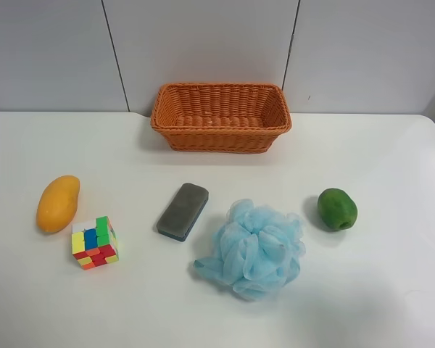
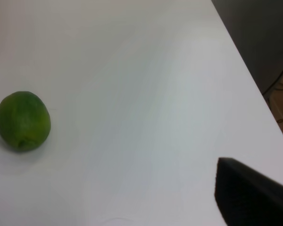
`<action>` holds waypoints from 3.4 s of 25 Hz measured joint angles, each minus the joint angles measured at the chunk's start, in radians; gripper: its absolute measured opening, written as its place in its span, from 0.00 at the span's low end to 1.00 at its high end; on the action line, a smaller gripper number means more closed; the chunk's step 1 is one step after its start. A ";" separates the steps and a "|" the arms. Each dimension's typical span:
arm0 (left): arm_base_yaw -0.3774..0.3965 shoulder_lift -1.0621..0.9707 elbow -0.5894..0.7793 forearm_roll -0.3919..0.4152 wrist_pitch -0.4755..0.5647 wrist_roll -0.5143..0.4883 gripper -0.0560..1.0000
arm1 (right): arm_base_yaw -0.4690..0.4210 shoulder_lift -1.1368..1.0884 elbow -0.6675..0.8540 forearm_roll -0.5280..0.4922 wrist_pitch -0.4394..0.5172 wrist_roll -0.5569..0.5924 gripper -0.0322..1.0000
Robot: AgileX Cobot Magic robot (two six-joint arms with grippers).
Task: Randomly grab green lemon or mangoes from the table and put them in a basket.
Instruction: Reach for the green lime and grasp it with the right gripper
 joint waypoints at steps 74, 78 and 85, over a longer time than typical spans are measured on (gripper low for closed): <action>0.000 0.000 0.000 0.000 0.000 0.000 0.99 | 0.255 1.826 -0.555 0.117 -0.358 -0.122 0.92; 0.000 0.000 0.000 0.000 0.000 0.000 0.99 | 0.266 1.869 -0.555 0.124 -0.358 -0.122 0.92; 0.000 0.000 0.000 0.000 0.000 0.000 0.99 | 0.268 1.879 -0.555 0.126 -0.356 -0.122 0.92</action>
